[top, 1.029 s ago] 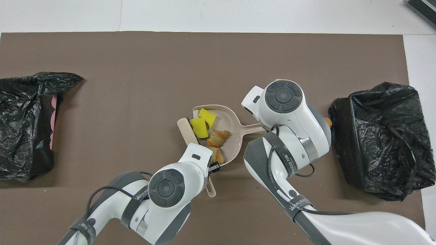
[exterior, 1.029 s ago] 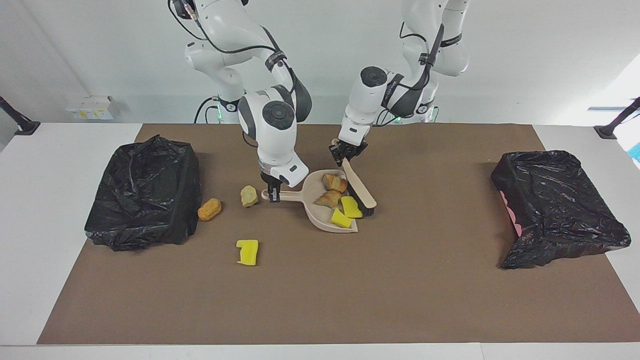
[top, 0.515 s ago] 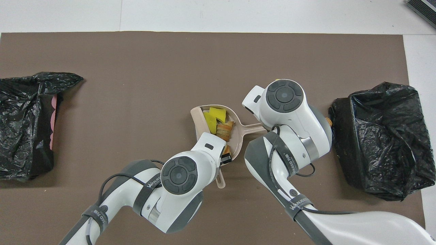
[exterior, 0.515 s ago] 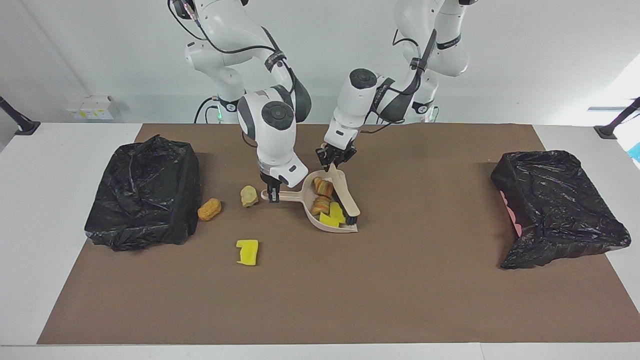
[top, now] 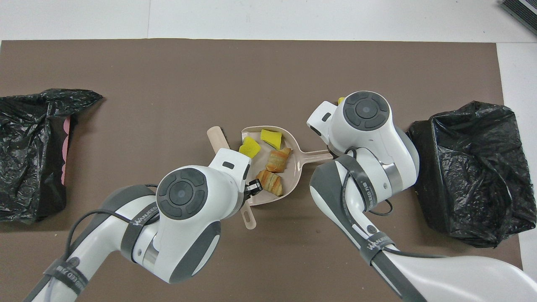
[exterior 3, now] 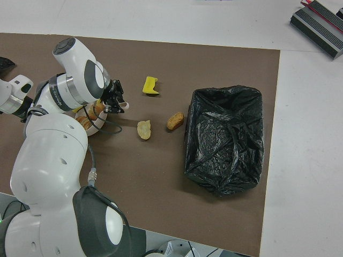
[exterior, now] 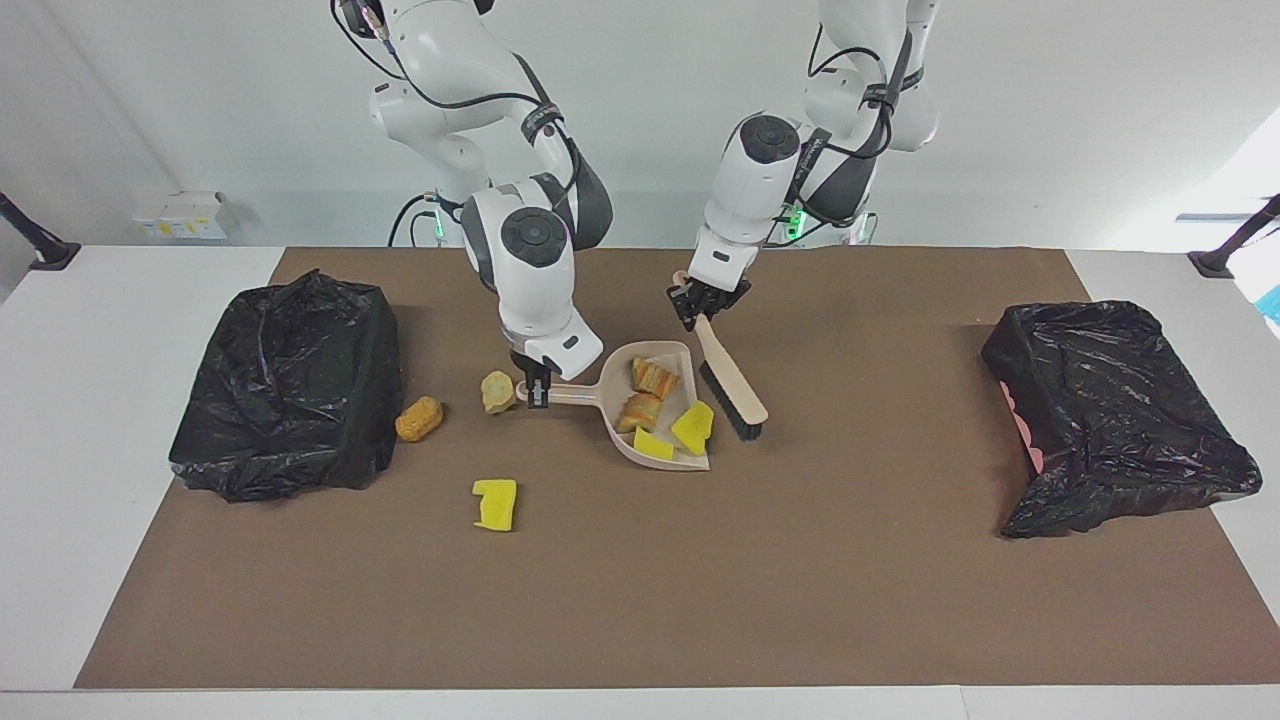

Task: Sweep and dump trash in bin
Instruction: 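Sweep the remaining pieces into the dustpan with the left gripper, then carry the dustpan to the far trash bag while the left gripper drops the brush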

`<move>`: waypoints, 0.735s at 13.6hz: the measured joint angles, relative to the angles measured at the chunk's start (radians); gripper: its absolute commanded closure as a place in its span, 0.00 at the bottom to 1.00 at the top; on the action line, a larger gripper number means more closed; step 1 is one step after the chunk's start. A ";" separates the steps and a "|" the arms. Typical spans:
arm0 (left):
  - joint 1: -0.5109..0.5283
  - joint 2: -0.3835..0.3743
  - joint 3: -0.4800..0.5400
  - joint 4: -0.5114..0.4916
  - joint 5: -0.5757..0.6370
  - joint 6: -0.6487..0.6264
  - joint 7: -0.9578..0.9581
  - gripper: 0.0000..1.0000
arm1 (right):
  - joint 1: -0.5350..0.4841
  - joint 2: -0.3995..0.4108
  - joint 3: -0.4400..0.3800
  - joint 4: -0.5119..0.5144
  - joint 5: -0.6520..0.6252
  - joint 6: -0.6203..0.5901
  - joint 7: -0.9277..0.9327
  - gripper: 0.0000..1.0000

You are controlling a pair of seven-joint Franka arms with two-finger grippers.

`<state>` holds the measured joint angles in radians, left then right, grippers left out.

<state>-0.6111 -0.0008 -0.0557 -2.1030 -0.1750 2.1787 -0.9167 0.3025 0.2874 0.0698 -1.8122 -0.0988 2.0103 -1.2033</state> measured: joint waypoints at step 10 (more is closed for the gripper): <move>0.020 -0.073 -0.019 -0.108 -0.001 -0.111 0.184 1.00 | -0.138 -0.074 -0.001 -0.026 0.161 0.090 -0.049 1.00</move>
<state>-0.5909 -0.0738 -0.0748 -2.2108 -0.1757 2.0678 -0.7330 0.1645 0.2132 0.0686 -1.8384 0.0626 2.1005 -1.2525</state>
